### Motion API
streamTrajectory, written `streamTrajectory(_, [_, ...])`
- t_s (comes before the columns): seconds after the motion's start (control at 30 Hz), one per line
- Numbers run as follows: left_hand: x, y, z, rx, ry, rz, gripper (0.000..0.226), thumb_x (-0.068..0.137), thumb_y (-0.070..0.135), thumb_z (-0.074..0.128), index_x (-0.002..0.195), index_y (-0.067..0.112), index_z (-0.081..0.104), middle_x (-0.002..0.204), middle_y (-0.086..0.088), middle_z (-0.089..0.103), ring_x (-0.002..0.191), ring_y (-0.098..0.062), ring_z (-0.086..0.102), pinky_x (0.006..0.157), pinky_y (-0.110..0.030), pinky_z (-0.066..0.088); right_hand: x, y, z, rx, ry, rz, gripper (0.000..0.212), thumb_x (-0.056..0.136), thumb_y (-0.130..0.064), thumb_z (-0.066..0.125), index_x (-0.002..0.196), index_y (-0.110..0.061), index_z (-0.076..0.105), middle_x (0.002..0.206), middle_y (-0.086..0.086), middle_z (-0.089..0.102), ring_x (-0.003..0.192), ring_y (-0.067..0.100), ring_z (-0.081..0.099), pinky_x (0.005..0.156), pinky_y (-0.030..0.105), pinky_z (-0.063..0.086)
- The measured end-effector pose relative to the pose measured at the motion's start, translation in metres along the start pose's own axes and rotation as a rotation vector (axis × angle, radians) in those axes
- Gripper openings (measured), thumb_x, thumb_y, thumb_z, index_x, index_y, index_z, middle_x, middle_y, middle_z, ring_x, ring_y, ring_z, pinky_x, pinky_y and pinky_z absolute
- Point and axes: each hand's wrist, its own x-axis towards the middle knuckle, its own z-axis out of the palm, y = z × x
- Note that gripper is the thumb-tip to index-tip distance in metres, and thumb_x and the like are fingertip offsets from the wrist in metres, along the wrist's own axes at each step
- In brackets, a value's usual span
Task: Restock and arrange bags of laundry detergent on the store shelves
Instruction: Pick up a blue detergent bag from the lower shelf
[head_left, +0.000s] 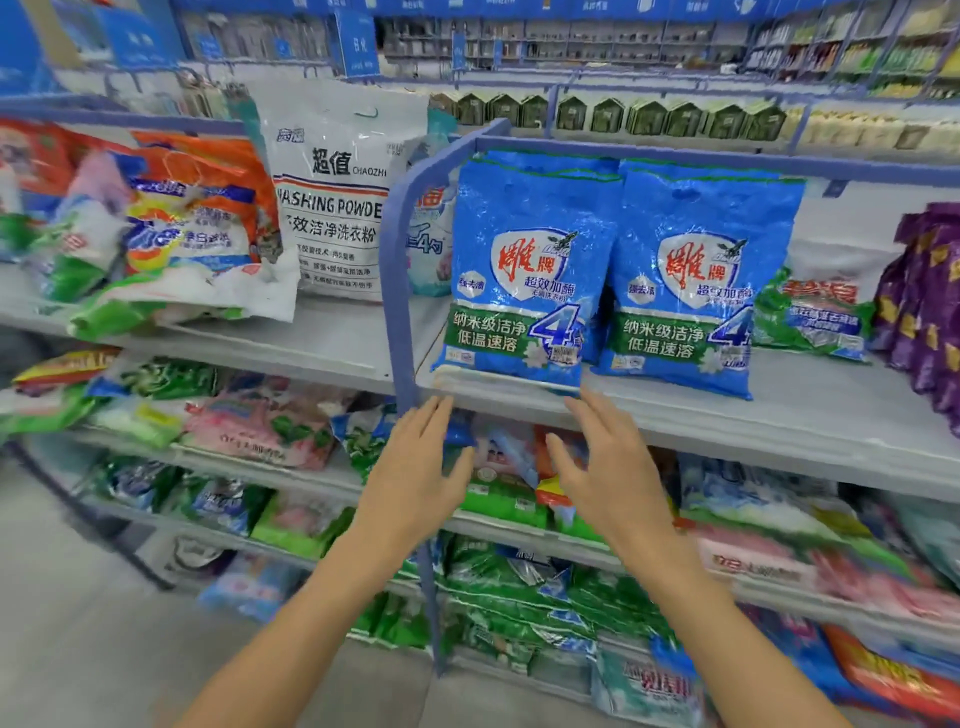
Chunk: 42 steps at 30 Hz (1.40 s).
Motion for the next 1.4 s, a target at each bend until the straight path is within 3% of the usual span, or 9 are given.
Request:
streamTrajectory(0.17, [-0.071, -0.017, 0.015, 0.095, -0.047, -0.113, 0.066, 0.103, 0.041, 0.052, 0.158, 0.011, 0.030, 0.164, -0.008, 0.030, 0.152, -0.027, 0.025, 0.125, -0.041, 0.024, -0.052, 0.012, 0.013, -0.041, -0.151, -0.017, 0.057, 0.103, -0.041, 0.054, 0.150, -0.011, 0.047, 0.159, 0.009, 0.041, 0.149, 0.027, 0.034, 0.123, 0.045, 0.028])
streamTrajectory(0.33, [-0.119, -0.029, 0.018, 0.171, -0.070, -0.173, 0.053, 0.100, 0.030, 0.059, 0.145, 0.003, 0.048, 0.146, -0.016, 0.051, 0.138, -0.036, 0.042, 0.115, -0.044, 0.034, -0.089, 0.013, 0.028, -0.075, -0.294, 0.001, 0.060, 0.104, -0.049, 0.048, 0.152, -0.013, 0.044, 0.158, 0.006, 0.043, 0.147, 0.024, 0.036, 0.121, 0.040, 0.028])
streamTrajectory(0.5, [-0.136, -0.057, 0.018, 0.170, -0.074, -0.237, 0.058, 0.102, 0.036, 0.055, 0.152, 0.008, 0.043, 0.158, -0.011, 0.041, 0.149, -0.029, 0.032, 0.122, -0.041, 0.027, -0.107, 0.007, 0.046, -0.080, -0.401, 0.062, 0.062, 0.105, -0.051, 0.044, 0.152, -0.012, 0.042, 0.159, 0.005, 0.042, 0.148, 0.022, 0.034, 0.120, 0.036, 0.026])
streamTrajectory(0.67, [-0.141, -0.100, 0.013, 0.146, -0.106, -0.302, 0.058, 0.102, 0.038, 0.054, 0.152, 0.009, 0.043, 0.158, -0.012, 0.041, 0.148, -0.029, 0.033, 0.122, -0.043, 0.029, -0.109, -0.009, 0.086, -0.034, -0.455, 0.100, 0.054, 0.102, -0.051, 0.049, 0.141, -0.014, 0.054, 0.143, 0.004, 0.057, 0.134, 0.023, 0.048, 0.107, 0.036, 0.041])
streamTrajectory(0.97, [-0.121, -0.208, -0.011, 0.094, -0.197, -0.316, 0.054, 0.104, 0.036, 0.052, 0.150, 0.009, 0.046, 0.153, -0.009, 0.048, 0.143, -0.028, 0.039, 0.117, -0.037, 0.030, -0.081, -0.099, 0.179, 0.099, -0.433, 0.196, 0.055, 0.103, -0.051, 0.050, 0.149, -0.022, 0.048, 0.152, -0.003, 0.050, 0.140, 0.017, 0.043, 0.110, 0.034, 0.039])
streamTrajectory(1.07, [-0.102, -0.245, -0.027, 0.047, -0.214, -0.279, 0.054, 0.104, 0.035, 0.052, 0.152, 0.011, 0.043, 0.152, -0.009, 0.048, 0.142, -0.028, 0.041, 0.115, -0.040, 0.037, -0.070, -0.127, 0.206, 0.147, -0.409, 0.239, 0.054, 0.103, -0.050, 0.052, 0.149, -0.024, 0.048, 0.154, -0.005, 0.048, 0.141, 0.016, 0.042, 0.109, 0.031, 0.037])
streamTrajectory(1.17, [-0.083, -0.280, -0.033, 0.030, -0.229, -0.226, 0.056, 0.103, 0.037, 0.052, 0.153, 0.014, 0.041, 0.149, -0.006, 0.052, 0.137, -0.027, 0.047, 0.110, -0.042, 0.043, -0.055, -0.147, 0.229, 0.192, -0.384, 0.314, 0.059, 0.102, -0.050, 0.052, 0.153, -0.021, 0.043, 0.157, -0.001, 0.044, 0.144, 0.019, 0.040, 0.115, 0.037, 0.036])
streamTrajectory(1.4, [-0.034, -0.310, -0.020, 0.021, -0.277, -0.154, 0.059, 0.103, 0.043, 0.047, 0.156, 0.019, 0.037, 0.161, 0.001, 0.038, 0.149, -0.019, 0.033, 0.121, -0.037, 0.030, -0.010, -0.164, 0.262, 0.227, -0.276, 0.373, 0.057, 0.103, -0.048, 0.050, 0.153, -0.022, 0.042, 0.155, -0.003, 0.046, 0.142, 0.017, 0.041, 0.115, 0.037, 0.036])
